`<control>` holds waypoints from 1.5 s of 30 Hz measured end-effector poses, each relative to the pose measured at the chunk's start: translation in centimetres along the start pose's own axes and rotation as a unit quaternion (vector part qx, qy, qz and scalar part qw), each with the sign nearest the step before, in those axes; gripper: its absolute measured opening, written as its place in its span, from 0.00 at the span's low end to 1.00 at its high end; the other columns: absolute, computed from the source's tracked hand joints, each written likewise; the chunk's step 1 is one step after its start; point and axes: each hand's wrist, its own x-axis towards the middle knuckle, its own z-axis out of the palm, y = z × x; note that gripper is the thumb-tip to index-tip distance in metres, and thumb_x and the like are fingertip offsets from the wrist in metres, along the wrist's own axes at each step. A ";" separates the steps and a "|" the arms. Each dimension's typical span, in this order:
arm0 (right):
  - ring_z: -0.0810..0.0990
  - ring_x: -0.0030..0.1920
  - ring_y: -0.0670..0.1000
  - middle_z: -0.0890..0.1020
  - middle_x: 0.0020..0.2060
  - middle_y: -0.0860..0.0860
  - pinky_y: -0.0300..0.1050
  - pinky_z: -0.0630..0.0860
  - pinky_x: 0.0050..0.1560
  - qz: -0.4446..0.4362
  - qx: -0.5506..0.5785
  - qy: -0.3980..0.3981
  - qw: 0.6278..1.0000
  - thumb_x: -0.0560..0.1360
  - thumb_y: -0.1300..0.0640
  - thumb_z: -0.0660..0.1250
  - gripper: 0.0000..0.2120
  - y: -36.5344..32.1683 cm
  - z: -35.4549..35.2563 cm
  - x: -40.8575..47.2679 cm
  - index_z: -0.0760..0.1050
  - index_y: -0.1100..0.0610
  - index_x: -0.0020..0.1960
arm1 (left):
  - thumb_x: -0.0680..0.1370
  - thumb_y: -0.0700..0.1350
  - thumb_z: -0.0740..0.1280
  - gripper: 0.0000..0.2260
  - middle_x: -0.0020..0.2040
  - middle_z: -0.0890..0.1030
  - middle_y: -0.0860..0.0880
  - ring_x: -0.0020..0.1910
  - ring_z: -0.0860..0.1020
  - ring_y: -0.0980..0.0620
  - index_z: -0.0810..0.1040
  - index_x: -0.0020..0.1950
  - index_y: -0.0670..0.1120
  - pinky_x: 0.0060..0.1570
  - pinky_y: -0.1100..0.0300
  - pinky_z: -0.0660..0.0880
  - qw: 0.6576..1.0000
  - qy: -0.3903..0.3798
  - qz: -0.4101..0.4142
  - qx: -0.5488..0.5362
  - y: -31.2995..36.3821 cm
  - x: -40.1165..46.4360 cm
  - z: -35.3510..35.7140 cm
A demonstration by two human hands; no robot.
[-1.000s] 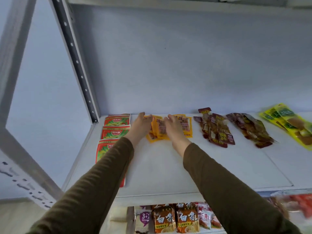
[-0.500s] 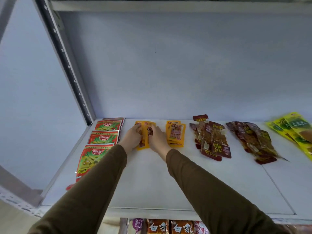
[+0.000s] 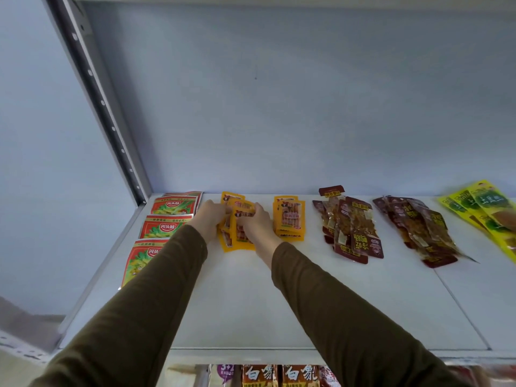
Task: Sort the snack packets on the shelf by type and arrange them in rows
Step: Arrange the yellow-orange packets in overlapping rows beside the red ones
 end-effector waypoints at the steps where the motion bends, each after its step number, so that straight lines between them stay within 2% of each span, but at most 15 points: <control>1: 0.74 0.69 0.59 0.75 0.69 0.54 0.58 0.77 0.65 -0.003 -0.002 0.006 1.000 0.76 0.50 0.66 0.31 0.0 0.2 -0.1 0.63 0.50 0.78 | 0.82 0.40 0.65 0.16 0.56 0.83 0.37 0.53 0.84 0.38 0.72 0.69 0.37 0.55 0.40 0.81 1.000 -0.015 -0.014 -0.023 0.0 0.0 0.1; 5: 0.73 0.69 0.56 0.67 0.72 0.53 0.49 0.79 0.57 -0.016 0.032 0.033 0.999 0.76 0.52 0.68 0.36 0.4 0.6 -0.2 0.58 0.48 0.81 | 0.81 0.43 0.70 0.07 0.45 0.88 0.42 0.42 0.87 0.42 0.78 0.56 0.42 0.36 0.50 0.83 0.996 -0.071 -0.013 -0.061 -0.1 -0.3 -0.2; 7: 0.71 0.71 0.56 0.64 0.75 0.52 0.49 0.79 0.58 -0.017 0.036 0.032 0.999 0.75 0.52 0.71 0.41 0.7 0.6 0.0 0.54 0.48 0.82 | 0.79 0.43 0.72 0.12 0.50 0.87 0.44 0.45 0.87 0.43 0.76 0.61 0.45 0.38 0.50 0.84 0.996 -0.073 0.020 -0.038 -0.1 0.0 -0.6; 10: 0.73 0.71 0.56 0.66 0.75 0.51 0.54 0.80 0.61 -0.002 0.065 0.013 0.998 0.74 0.52 0.71 0.44 0.9 0.4 0.2 0.50 0.48 0.83 | 0.78 0.40 0.72 0.18 0.55 0.84 0.44 0.50 0.85 0.41 0.72 0.66 0.48 0.51 0.42 0.83 0.995 -0.086 0.047 -0.027 -0.1 0.5 -0.8; 13: 0.80 0.60 0.51 0.72 0.73 0.51 0.51 0.82 0.52 0.022 0.187 -0.005 0.982 0.78 0.49 0.66 0.39 0.5 0.1 0.1 0.51 0.47 0.83 | 0.78 0.34 0.70 0.20 0.56 0.84 0.43 0.52 0.85 0.40 0.73 0.67 0.49 0.55 0.39 0.81 0.992 -0.105 0.056 -0.033 0.3 0.8 -1.0; 15: 0.79 0.57 0.49 0.72 0.73 0.51 0.45 0.78 0.47 0.021 0.192 0.007 0.981 0.81 0.44 0.63 0.35 -0.1 -0.3 0.5 0.53 0.50 0.83 | 0.78 0.31 0.69 0.21 0.55 0.84 0.43 0.52 0.85 0.40 0.73 0.66 0.49 0.54 0.39 0.82 0.990 -0.125 0.054 -0.041 0.6 0.7 -1.1; 18: 0.81 0.60 0.54 0.78 0.66 0.53 0.52 0.80 0.55 0.039 0.188 0.014 0.981 0.82 0.46 0.63 0.27 -0.3 -0.6 1.2 0.63 0.53 0.78 | 0.78 0.29 0.66 0.21 0.58 0.84 0.41 0.55 0.84 0.39 0.73 0.67 0.47 0.54 0.41 0.82 0.984 -0.157 0.048 -0.062 0.7 0.8 -1.4; 21: 0.86 0.51 0.53 0.84 0.53 0.50 0.56 0.83 0.55 0.043 0.192 0.008 0.980 0.82 0.52 0.66 0.18 0.3 0.0 1.4 0.71 0.52 0.71 | 0.79 0.31 0.63 0.17 0.59 0.83 0.38 0.55 0.83 0.39 0.74 0.67 0.43 0.54 0.42 0.81 0.981 -0.155 0.028 -0.114 0.5 0.9 -1.3; 25: 0.87 0.36 0.46 0.85 0.47 0.47 0.43 0.82 0.33 0.045 0.194 0.007 0.980 0.82 0.58 0.65 0.14 0.9 0.5 0.8 0.69 0.46 0.65 | 0.84 0.40 0.58 0.11 0.54 0.81 0.41 0.48 0.82 0.43 0.76 0.64 0.42 0.50 0.47 0.81 0.979 -0.107 -0.019 -0.174 0.7 0.9 -1.0; 27: 0.87 0.34 0.45 0.84 0.47 0.48 0.40 0.80 0.30 0.052 0.189 0.011 0.981 0.81 0.58 0.65 0.15 0.8 0.5 0.7 0.68 0.46 0.64 | 0.85 0.41 0.56 0.11 0.53 0.80 0.41 0.45 0.82 0.45 0.77 0.61 0.42 0.41 0.50 0.83 0.980 -0.097 -0.018 -0.173 0.8 1.2 -0.9; 29: 0.87 0.36 0.47 0.84 0.47 0.50 0.41 0.80 0.31 0.056 0.202 0.022 0.977 0.80 0.57 0.66 0.16 0.6 0.1 0.9 0.67 0.49 0.66 | 0.86 0.42 0.56 0.12 0.52 0.81 0.42 0.41 0.82 0.47 0.78 0.61 0.42 0.37 0.52 0.83 0.981 -0.098 -0.017 -0.164 0.8 1.3 -0.7; 32: 0.86 0.47 0.52 0.80 0.52 0.51 0.47 0.83 0.44 0.055 0.188 0.028 0.980 0.80 0.59 0.68 0.21 0.4 -0.4 1.5 0.66 0.51 0.70 | 0.86 0.43 0.57 0.11 0.50 0.83 0.43 0.42 0.83 0.47 0.79 0.56 0.44 0.42 0.51 0.82 0.984 -0.097 -0.021 -0.146 0.7 1.6 -0.7; 35: 0.85 0.48 0.52 0.80 0.51 0.48 0.51 0.85 0.50 0.029 0.184 0.039 0.982 0.81 0.61 0.68 0.21 0.4 -0.2 2.0 0.68 0.50 0.70 | 0.85 0.46 0.60 0.11 0.44 0.86 0.44 0.41 0.85 0.47 0.81 0.55 0.44 0.42 0.51 0.83 0.989 -0.096 -0.019 -0.113 0.4 1.7 -0.8; 41: 0.84 0.51 0.48 0.79 0.57 0.46 0.42 0.83 0.41 -0.027 0.222 0.071 0.972 0.81 0.62 0.66 0.18 -0.5 -0.2 2.4 0.70 0.43 0.65 | 0.84 0.49 0.61 0.12 0.36 0.87 0.47 0.36 0.86 0.49 0.81 0.50 0.45 0.40 0.54 0.84 0.993 -0.086 -0.015 -0.078 0.0 1.5 -0.8; 45: 0.77 0.64 0.50 0.74 0.67 0.48 0.45 0.80 0.56 -0.058 0.229 0.083 0.968 0.81 0.61 0.67 0.20 -0.8 -0.1 2.5 0.71 0.43 0.68 | 0.86 0.45 0.58 0.12 0.37 0.86 0.44 0.44 0.86 0.45 0.79 0.50 0.44 0.48 0.48 0.84 0.991 -0.077 -0.026 -0.103 -0.1 1.6 -0.7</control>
